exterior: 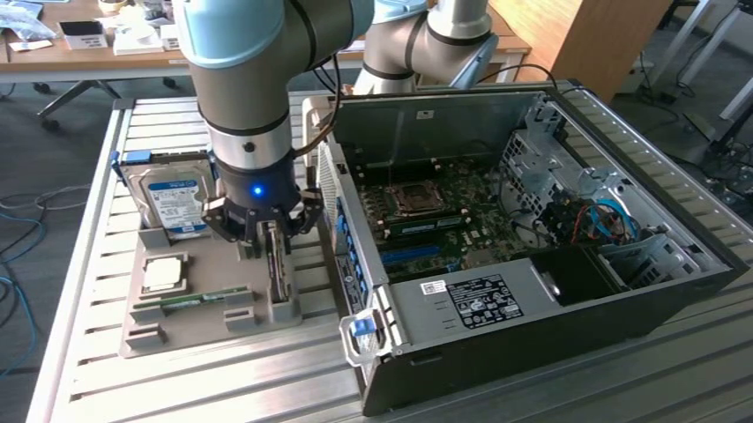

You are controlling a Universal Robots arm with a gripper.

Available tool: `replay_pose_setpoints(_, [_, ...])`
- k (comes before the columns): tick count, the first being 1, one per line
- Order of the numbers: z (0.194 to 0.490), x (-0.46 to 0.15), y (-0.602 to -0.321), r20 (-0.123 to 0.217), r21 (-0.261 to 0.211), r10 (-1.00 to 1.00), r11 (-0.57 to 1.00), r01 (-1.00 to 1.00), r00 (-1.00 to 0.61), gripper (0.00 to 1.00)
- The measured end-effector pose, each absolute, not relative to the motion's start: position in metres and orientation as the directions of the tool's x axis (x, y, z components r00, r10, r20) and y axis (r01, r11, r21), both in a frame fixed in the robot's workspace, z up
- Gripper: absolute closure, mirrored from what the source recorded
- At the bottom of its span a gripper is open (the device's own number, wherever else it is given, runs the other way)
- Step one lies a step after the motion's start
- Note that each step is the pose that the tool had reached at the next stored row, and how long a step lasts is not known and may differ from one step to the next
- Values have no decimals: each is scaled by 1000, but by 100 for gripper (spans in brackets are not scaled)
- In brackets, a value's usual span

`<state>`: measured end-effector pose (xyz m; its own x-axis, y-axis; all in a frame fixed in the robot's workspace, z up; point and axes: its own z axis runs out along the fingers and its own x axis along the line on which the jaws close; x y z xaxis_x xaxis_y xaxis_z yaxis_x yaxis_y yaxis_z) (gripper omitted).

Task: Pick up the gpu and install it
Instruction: 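Pick up the gpu and move the gpu toward the slot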

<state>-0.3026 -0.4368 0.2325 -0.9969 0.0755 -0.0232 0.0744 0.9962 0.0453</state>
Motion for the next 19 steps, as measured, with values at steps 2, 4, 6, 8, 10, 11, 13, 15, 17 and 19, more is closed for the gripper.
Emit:
replay_pose_setpoints(2, [232,-303,-437,-23,45,76,996,75,-997,55])
replay_pose_setpoints(4, [232,-303,-437,-23,45,76,996,75,-997,55])
replay_pose_setpoints(6, [232,-303,-437,-23,45,76,996,74,-997,55])
replay_pose_setpoints(8, [232,-303,-437,-23,45,76,996,75,-997,55])
replay_pose_setpoints(10, [232,-303,-437,-23,45,76,996,74,-997,56])
replay_pose_setpoints(11, [232,-303,-437,-23,45,76,996,75,-997,56])
replay_pose_setpoints(13, [232,-303,-437,-23,45,76,996,74,-997,63])
replay_pose_setpoints(15, [232,-303,-437,-23,45,76,996,74,-997,63])
replay_pose_setpoints(17, [232,-303,-437,-23,45,76,996,75,-997,63])
replay_pose_setpoints(19, [232,-303,-437,-23,45,76,996,75,-997,63])
